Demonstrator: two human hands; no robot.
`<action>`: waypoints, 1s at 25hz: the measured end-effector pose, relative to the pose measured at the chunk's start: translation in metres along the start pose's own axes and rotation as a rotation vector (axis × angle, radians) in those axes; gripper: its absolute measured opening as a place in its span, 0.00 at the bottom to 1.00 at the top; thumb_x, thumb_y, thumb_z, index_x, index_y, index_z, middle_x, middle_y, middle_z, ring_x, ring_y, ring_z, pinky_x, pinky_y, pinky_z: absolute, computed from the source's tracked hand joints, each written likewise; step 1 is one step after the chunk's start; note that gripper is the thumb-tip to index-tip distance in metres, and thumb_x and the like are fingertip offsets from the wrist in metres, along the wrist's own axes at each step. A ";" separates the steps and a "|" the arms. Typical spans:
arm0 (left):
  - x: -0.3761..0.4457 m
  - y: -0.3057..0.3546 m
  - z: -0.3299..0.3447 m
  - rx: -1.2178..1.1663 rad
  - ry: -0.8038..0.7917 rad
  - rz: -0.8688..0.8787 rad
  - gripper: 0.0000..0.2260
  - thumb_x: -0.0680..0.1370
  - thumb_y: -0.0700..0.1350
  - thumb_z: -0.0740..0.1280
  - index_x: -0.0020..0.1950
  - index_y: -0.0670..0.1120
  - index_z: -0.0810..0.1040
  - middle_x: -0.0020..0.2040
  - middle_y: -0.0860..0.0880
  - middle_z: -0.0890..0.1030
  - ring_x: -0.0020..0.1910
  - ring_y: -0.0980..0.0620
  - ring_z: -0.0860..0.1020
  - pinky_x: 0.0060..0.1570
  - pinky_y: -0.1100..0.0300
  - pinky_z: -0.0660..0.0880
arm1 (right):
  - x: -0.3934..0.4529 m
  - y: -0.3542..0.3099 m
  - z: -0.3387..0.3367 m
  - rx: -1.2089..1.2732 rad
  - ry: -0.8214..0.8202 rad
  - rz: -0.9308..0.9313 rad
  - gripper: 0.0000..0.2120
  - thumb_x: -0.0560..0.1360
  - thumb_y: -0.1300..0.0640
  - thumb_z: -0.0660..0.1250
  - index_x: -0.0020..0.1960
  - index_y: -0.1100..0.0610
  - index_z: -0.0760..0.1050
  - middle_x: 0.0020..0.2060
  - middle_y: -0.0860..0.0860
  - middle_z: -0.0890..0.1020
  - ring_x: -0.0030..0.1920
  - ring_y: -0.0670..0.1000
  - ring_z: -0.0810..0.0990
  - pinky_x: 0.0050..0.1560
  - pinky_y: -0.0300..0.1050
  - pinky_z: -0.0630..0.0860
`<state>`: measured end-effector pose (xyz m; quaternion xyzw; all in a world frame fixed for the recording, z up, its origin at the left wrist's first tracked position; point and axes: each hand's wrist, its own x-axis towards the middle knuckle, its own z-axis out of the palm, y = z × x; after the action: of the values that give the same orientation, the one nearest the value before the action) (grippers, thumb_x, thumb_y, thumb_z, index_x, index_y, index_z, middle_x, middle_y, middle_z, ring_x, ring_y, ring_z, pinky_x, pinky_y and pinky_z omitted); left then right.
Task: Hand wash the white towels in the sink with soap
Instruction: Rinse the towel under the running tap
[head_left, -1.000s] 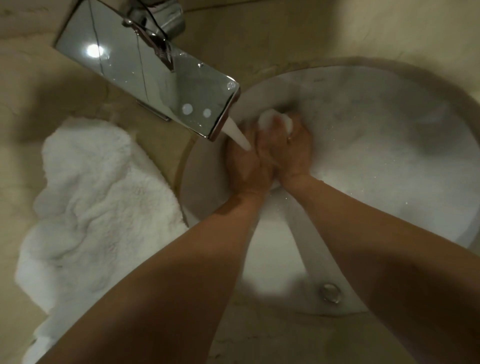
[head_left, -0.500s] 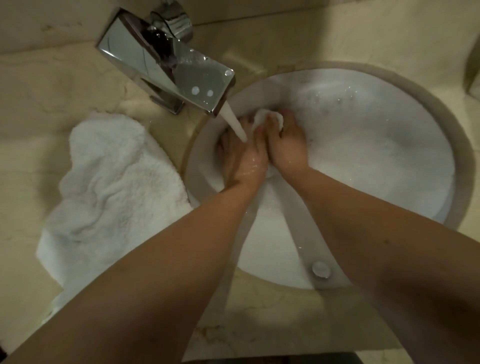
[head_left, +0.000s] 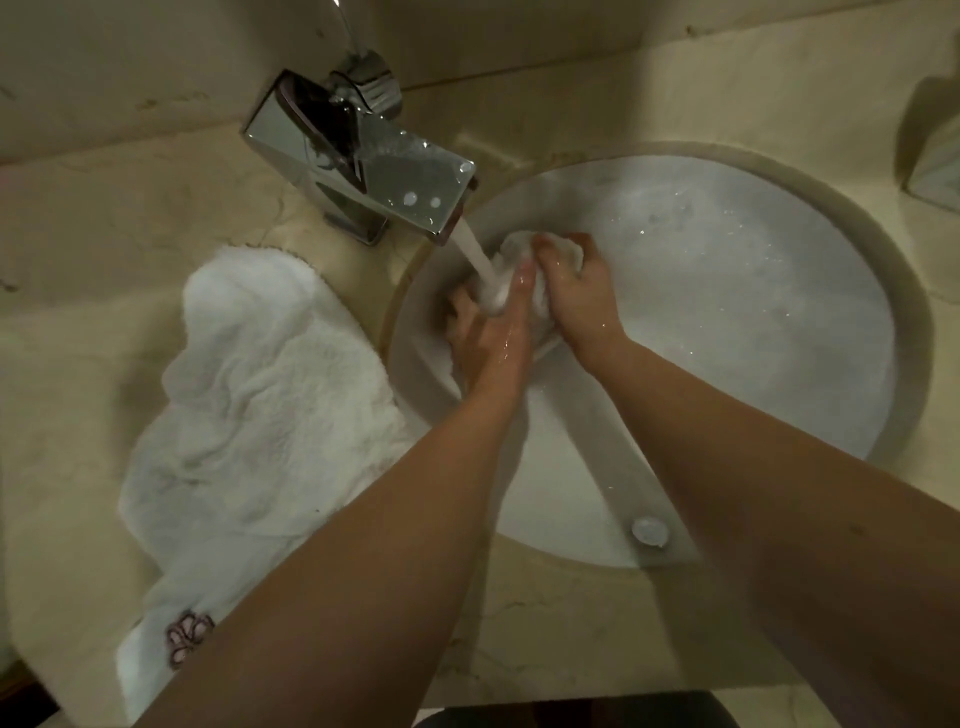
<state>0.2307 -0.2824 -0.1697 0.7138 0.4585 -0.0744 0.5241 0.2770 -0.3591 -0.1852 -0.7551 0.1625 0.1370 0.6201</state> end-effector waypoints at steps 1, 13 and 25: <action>-0.002 -0.001 0.000 -0.023 -0.004 0.037 0.34 0.70 0.72 0.67 0.67 0.52 0.68 0.63 0.48 0.77 0.63 0.44 0.76 0.63 0.52 0.71 | 0.001 -0.004 0.000 -0.008 0.000 -0.048 0.12 0.78 0.50 0.67 0.58 0.55 0.75 0.48 0.48 0.82 0.48 0.43 0.80 0.51 0.36 0.77; 0.006 -0.006 -0.009 -0.035 0.112 0.366 0.32 0.71 0.70 0.57 0.59 0.46 0.80 0.56 0.48 0.82 0.56 0.49 0.78 0.57 0.57 0.73 | -0.009 0.001 0.010 -0.207 -0.034 -0.109 0.17 0.80 0.47 0.58 0.60 0.57 0.76 0.51 0.52 0.80 0.52 0.51 0.78 0.54 0.42 0.73; 0.041 -0.022 0.017 -0.037 -0.098 0.579 0.24 0.81 0.55 0.56 0.63 0.40 0.80 0.60 0.44 0.83 0.60 0.56 0.77 0.60 0.71 0.69 | 0.009 0.021 0.012 -0.254 -0.014 -0.110 0.19 0.78 0.41 0.62 0.60 0.53 0.78 0.50 0.44 0.77 0.50 0.46 0.78 0.48 0.35 0.70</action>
<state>0.2442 -0.2716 -0.2159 0.8010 0.2111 0.0523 0.5578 0.2766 -0.3518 -0.2098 -0.8344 0.0977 0.1274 0.5273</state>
